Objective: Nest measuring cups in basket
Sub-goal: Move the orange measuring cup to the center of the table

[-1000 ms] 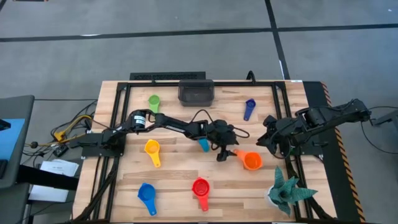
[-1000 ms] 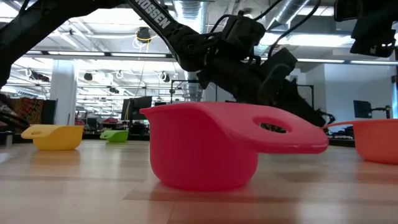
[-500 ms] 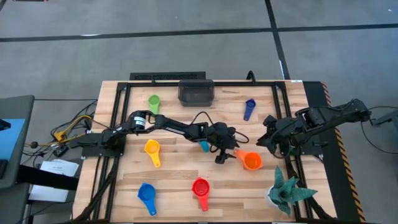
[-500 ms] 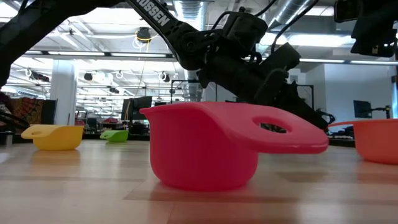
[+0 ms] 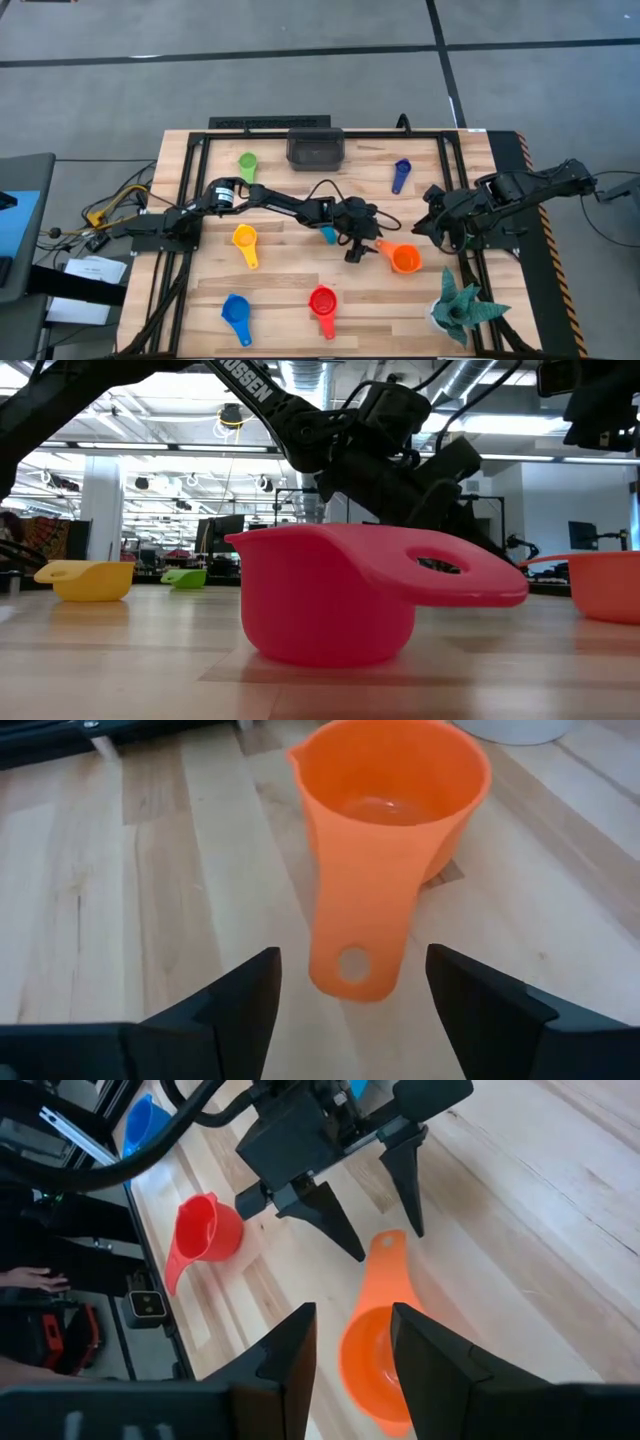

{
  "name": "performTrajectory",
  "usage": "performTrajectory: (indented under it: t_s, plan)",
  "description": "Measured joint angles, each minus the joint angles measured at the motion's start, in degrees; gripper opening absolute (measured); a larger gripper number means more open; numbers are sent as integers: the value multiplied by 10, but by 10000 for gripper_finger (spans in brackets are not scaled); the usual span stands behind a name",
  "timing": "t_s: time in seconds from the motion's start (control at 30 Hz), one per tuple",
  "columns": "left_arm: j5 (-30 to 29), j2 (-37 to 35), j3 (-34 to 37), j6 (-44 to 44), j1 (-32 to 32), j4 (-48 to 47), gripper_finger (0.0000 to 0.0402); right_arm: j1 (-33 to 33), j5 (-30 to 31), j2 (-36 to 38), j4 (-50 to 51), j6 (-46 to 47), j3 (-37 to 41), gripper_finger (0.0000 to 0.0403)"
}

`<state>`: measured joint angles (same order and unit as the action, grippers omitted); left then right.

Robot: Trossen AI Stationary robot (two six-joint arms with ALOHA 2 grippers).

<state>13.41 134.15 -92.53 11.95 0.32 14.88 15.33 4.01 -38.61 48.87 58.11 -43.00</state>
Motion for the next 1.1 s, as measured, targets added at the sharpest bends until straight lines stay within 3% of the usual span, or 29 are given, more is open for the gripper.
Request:
performTrajectory:
  t_s: [0.37,0.77,1.1]
  plan:
    - [-4,0,0,7,0,4,233,0,2,0,0,5,0,153]
    - [3,0,0,8,0,7,155,0,2,0,0,5,0,152]
    - [-7,0,0,4,0,-16,130,0,1,0,0,3,0,152]
